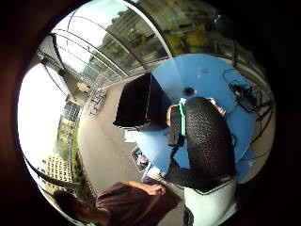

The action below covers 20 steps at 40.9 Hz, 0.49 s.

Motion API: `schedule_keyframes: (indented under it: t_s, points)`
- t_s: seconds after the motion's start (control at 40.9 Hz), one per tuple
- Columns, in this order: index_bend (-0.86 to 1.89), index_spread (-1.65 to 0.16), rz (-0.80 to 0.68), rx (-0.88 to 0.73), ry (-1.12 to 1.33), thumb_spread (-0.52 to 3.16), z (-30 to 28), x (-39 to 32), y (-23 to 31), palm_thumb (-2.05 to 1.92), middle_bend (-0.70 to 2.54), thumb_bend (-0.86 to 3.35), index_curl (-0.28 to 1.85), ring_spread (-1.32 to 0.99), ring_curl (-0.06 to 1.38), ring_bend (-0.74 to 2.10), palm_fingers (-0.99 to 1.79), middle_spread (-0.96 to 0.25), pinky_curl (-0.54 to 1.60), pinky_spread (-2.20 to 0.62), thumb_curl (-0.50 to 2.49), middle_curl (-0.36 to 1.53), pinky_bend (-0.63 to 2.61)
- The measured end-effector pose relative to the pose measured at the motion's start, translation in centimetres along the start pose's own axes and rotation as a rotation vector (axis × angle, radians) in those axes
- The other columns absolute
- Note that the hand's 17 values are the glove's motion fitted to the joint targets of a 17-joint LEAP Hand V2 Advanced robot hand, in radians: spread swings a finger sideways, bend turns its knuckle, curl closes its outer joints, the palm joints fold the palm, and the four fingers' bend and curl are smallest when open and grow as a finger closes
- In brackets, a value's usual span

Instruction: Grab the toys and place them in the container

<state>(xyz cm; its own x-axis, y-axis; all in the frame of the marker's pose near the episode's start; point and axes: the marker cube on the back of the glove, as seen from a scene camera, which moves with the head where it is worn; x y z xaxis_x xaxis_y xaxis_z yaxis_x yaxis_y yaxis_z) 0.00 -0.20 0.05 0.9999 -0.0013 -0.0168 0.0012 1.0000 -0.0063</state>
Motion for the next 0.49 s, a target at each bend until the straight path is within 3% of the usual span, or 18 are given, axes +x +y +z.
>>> schedule_keyframes:
  t_s: [0.22, 0.269, 0.293, 0.489]
  points:
    - [0.12, -0.16, 0.012, -0.042, -0.003, 1.03, -0.1, -1.0, -0.9, 0.08, 0.19, 0.10, 0.07, -0.13, 0.14, 0.49, 0.30, -0.12, 0.21, -0.10, 0.06, 0.09, 0.61]
    - [0.17, -0.17, 0.014, -0.052, 0.001, 1.12, 0.0, -1.2, -1.1, 0.08, 0.04, 0.10, 0.10, -0.14, 0.17, 0.54, 0.21, -0.10, 0.24, -0.10, 0.08, 0.07, 0.66]
    - [0.13, -0.17, 0.012, -0.056, 0.007, 1.16, 0.1, -1.2, -1.3, 0.07, 0.21, 0.10, 0.10, -0.15, 0.16, 0.52, 0.26, -0.13, 0.24, -0.10, 0.08, 0.11, 0.64]
    - [0.17, -0.19, 0.077, -0.102, 0.031, 1.35, 0.9, -0.9, -3.1, 0.02, 0.07, 0.08, 0.14, -0.14, 0.21, 0.61, 0.06, -0.10, 0.30, -0.09, 0.13, 0.11, 0.79]
